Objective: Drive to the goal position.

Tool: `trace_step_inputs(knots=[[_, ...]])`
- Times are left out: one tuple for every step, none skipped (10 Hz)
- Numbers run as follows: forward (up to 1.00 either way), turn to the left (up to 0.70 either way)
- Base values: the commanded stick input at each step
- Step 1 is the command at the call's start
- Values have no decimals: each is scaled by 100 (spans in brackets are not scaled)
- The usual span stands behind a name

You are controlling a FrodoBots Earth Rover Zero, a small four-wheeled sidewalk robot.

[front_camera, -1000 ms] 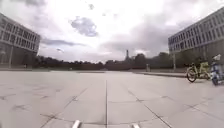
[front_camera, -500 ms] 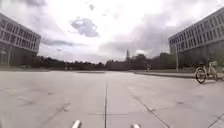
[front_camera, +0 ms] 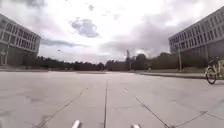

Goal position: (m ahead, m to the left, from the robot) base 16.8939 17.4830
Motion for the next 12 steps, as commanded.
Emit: trace_step_inputs(knots=[[100,0],[100,0],[100,0],[100,0],[100,0],[100,0],[100,0],[100,0],[100,0],[100,0],[100,0],[100,0]])
